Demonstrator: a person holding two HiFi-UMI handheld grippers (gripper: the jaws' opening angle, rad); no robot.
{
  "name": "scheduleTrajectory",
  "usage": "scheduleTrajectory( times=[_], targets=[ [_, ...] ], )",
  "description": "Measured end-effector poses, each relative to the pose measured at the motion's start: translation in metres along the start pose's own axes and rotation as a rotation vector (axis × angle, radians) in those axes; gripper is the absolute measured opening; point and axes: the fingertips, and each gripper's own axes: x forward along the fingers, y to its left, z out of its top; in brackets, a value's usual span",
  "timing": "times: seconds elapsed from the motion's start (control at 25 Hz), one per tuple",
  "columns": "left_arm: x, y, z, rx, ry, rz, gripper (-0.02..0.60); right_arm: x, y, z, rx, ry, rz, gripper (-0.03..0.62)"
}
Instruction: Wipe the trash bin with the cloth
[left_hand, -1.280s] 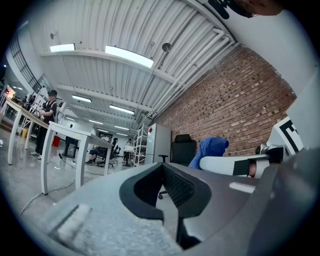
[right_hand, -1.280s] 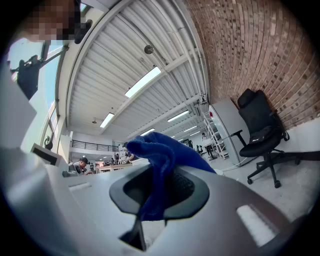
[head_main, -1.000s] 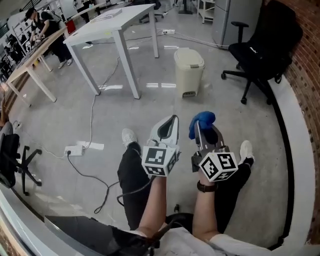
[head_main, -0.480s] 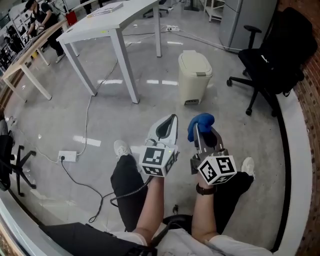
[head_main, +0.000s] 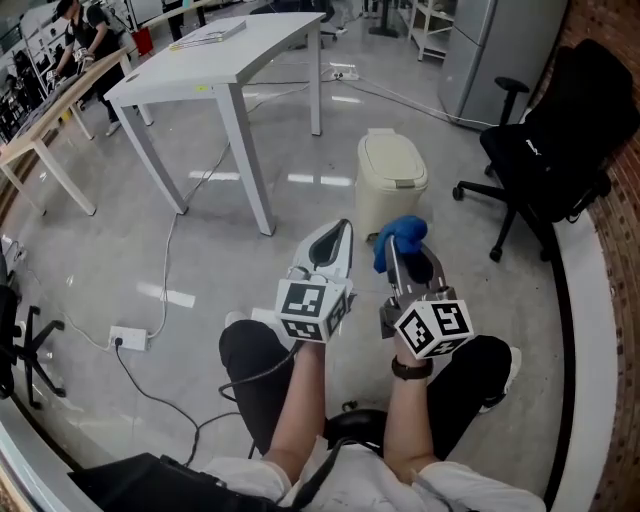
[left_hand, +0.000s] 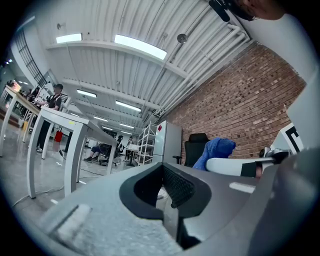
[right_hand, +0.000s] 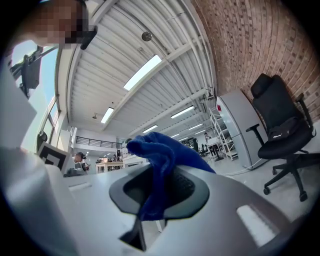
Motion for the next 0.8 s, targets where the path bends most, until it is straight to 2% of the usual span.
scheduleTrajectory(
  times=[0.4,0.56,0.8],
  targets=[
    [0.032,0.034,0.009,-0.029,-0.007,-0.071,-0.002,0.048,-0.006,-0.002,0.025,-0.013,-0.037,0.064],
    [0.039,0.041,0.011,0.004,0.024,-0.121,-0.002,0.051,0.001,0.004,0.011,-0.028,-0.042,0.064],
    [0.045,0.023,0.033,-0.058,-0.056,-0.14,-0.002,0.045,0.002,0.029,-0.055,-0.054,-0.042,0.064]
  ],
)
